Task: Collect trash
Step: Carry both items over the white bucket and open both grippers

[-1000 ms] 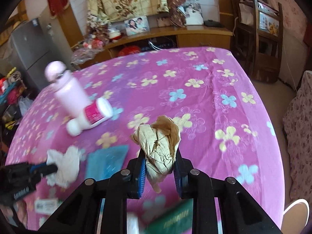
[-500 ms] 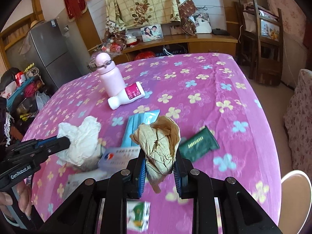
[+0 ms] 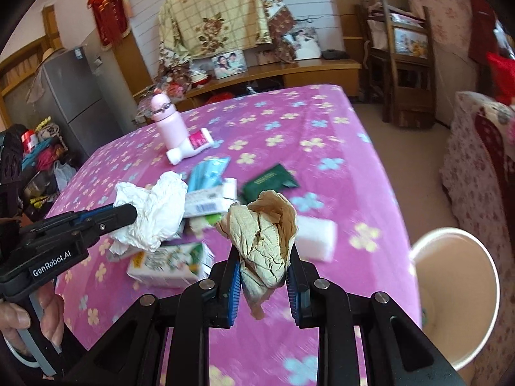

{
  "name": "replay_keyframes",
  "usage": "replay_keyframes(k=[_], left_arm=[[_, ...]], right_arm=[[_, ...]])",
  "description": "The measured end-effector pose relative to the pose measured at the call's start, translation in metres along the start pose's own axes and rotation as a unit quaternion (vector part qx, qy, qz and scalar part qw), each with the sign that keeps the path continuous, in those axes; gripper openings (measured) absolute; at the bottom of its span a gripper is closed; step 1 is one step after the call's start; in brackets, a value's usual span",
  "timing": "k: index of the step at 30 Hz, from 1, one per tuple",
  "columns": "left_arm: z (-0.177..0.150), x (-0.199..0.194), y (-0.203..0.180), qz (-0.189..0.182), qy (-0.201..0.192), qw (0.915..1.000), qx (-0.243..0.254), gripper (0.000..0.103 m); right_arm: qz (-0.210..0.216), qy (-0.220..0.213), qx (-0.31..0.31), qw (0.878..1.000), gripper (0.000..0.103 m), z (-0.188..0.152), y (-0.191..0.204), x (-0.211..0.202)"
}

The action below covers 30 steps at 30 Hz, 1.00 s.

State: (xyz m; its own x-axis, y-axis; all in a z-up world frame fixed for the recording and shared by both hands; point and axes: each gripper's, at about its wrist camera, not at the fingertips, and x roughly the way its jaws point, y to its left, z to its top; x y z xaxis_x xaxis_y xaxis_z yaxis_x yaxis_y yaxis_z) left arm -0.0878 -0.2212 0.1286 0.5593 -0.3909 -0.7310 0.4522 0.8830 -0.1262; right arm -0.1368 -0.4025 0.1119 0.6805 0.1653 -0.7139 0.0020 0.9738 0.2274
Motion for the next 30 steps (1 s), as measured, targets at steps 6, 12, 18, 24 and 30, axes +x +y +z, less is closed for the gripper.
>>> replay_keyframes(k=[6, 12, 18, 24, 30], left_arm=[[-0.001, 0.01, -0.052, -0.029, 0.007, 0.9992, 0.028, 0.009], [-0.002, 0.03, -0.107, -0.059, 0.022, 0.9963, 0.058, 0.009], [-0.001, 0.056, -0.156, -0.085, 0.045, 0.9922, 0.079, 0.009], [-0.002, 0.082, -0.191, -0.105, 0.064, 0.9887, 0.085, 0.01], [-0.002, 0.102, -0.211, -0.143, 0.075, 0.9841, 0.075, 0.013]], right_arm=[[-0.032, -0.004, 0.027, 0.999, 0.023, -0.017, -0.042, -0.029], [-0.066, 0.003, 0.067, 0.996, 0.023, -0.032, -0.095, -0.049], [-0.096, 0.015, 0.102, 0.99, 0.023, -0.048, -0.142, -0.06], [-0.117, 0.035, 0.142, 0.982, 0.023, -0.065, -0.188, -0.059], [-0.156, 0.051, 0.159, 0.974, 0.029, -0.075, -0.214, -0.049]])
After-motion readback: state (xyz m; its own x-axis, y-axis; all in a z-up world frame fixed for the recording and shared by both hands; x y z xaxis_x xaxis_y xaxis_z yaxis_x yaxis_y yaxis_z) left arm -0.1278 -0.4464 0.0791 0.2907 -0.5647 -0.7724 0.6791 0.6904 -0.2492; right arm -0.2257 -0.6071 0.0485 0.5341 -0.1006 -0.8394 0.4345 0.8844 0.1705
